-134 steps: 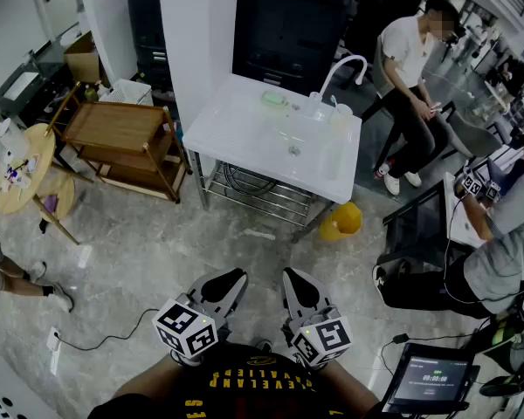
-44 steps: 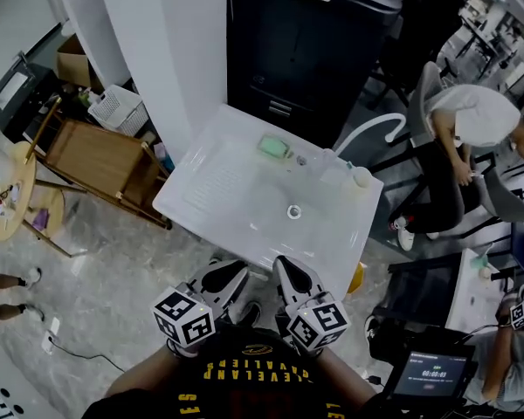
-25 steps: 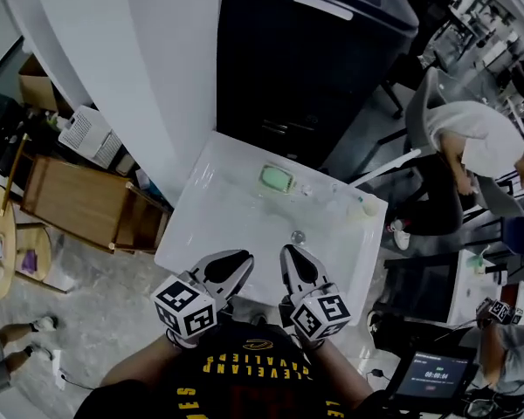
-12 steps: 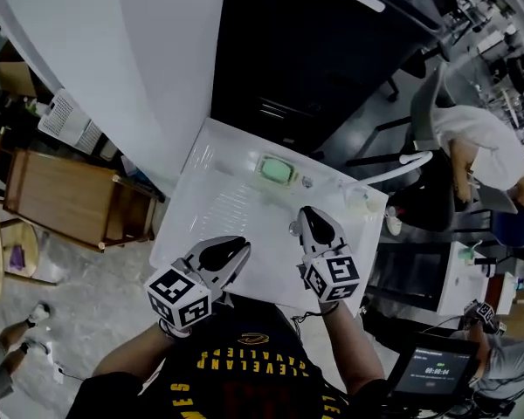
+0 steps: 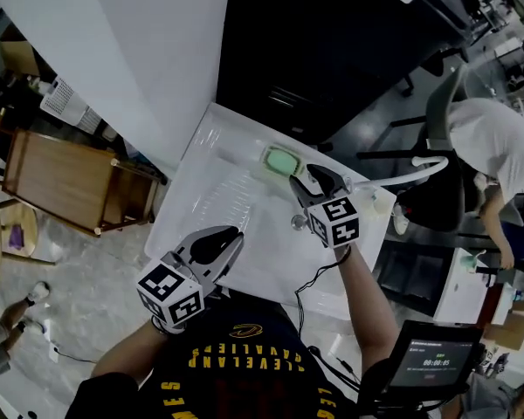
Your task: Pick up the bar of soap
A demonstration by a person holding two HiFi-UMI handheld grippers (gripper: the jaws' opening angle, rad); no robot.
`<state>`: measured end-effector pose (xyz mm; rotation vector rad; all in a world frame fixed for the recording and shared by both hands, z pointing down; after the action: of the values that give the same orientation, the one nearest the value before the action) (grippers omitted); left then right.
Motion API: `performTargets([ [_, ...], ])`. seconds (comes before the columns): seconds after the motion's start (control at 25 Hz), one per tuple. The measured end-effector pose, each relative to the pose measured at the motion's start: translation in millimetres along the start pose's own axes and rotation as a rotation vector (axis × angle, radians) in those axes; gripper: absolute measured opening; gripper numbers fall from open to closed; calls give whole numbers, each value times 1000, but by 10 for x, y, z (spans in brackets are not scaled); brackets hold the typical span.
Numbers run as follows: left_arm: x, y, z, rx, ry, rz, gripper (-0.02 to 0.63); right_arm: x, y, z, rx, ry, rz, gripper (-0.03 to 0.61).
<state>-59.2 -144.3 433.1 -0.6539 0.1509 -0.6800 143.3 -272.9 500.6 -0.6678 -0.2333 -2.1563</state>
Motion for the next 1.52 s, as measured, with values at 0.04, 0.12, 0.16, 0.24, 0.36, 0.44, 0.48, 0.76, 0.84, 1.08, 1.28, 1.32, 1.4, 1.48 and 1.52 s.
performTargets([
  [0.04,3,-31,-1,-2,1,-5,57,88,29,34,-16,-23,-14,194],
  [0.12,13,-103,8,-10,4,-15,57,274,79,132,-60,-84,-47,208],
  [0.16,18,-138,16,-16,4,-20,57,365,100,189,-85,-120,-66,221],
  [0.24,21,-177,18,-25,5,-26,57,518,136,280,-127,-188,-103,251],
  [0.36,10,-200,10,-31,4,-32,57,681,172,356,-184,-273,-145,268],
  [0.44,9,-235,16,-36,4,-37,57,772,175,390,-220,-321,-169,272],
  [0.48,10,-256,23,-40,3,-41,57,813,176,408,-237,-341,-180,272],
  [0.76,-10,-315,26,-53,13,-66,57,979,191,564,-398,-461,-250,272],
  [0.84,-32,-354,32,-63,11,-82,57,1038,183,588,-416,-479,-258,272],
  [1.08,-43,-382,66,-78,8,-104,57,1153,192,653,-463,-514,-263,272],
  [1.28,-27,-415,64,-80,11,-109,57,1243,203,707,-472,-528,-269,272],
  [1.32,-21,-418,63,-80,11,-109,57,1255,209,703,-476,-526,-268,272],
  [1.4,-11,-409,64,-82,11,-109,57,1260,216,695,-508,-521,-257,272],
  [1.48,-13,-379,69,-84,11,-111,57,1247,205,697,-562,-517,-242,272],
  [1.52,-14,-363,73,-84,10,-111,57,1244,196,701,-584,-515,-235,272],
])
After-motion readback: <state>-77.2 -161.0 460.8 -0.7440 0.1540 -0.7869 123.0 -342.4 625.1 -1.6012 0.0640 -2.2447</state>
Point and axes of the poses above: the fingertips, and each gripper's own axes: x forward along the fingers, y to its right, z out of its underside, the point moved 5 cm from there along -x, backward along the fingers, and after that the axes turned 7 degrees about y, right-handed, at the moved point
